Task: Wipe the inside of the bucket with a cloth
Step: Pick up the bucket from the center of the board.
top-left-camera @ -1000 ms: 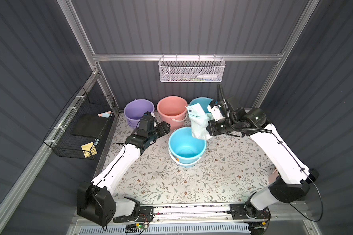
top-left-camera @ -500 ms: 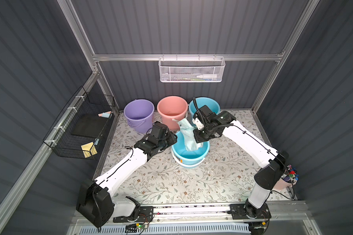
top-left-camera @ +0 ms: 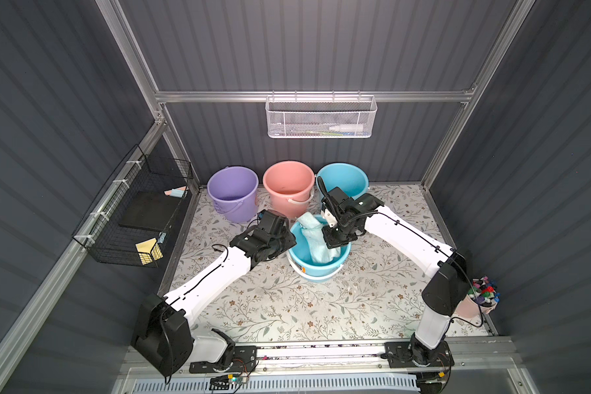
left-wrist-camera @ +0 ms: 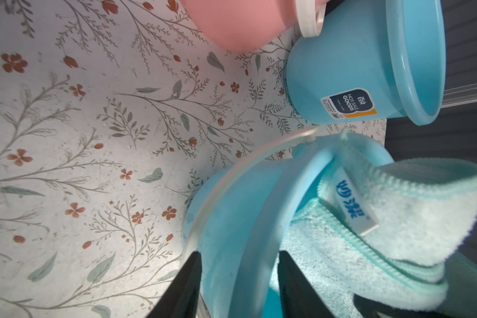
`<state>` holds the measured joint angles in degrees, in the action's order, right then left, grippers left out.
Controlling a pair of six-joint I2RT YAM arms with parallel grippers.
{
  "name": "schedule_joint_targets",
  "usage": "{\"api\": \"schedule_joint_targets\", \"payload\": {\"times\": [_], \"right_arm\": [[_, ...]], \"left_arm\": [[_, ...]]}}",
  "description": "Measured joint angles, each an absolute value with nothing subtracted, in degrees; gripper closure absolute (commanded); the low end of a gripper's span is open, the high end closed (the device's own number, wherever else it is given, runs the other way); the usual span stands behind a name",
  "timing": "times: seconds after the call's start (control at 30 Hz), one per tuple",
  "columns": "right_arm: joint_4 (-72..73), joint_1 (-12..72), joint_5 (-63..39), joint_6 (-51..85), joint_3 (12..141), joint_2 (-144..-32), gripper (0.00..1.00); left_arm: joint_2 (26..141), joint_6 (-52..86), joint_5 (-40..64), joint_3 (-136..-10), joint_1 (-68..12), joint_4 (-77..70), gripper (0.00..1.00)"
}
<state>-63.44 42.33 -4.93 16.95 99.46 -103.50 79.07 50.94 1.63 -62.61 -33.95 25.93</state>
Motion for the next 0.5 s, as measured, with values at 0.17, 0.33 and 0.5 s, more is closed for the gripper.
{"api": "schedule_joint_targets", "payload": {"times": [0.17,0.33,0.5], "right_arm": [[-63.1,42.3,-5.1,17.0,98.2,-103.4,0.96],[-62.9,42.3,-5.6,17.0,96.9,-103.4,0.96],[-62.8,42.3,-5.8,17.0,96.7,-102.8,0.96]], "left_arm": [[81.6,51.2,1.7,-63.7,-35.2,26.0,0.76],[82.2,50.8,1.1,-64.1,-35.5,27.0,0.88],[83.1,49.9,-0.6,-65.6,-35.5,28.8,1.00]]}}
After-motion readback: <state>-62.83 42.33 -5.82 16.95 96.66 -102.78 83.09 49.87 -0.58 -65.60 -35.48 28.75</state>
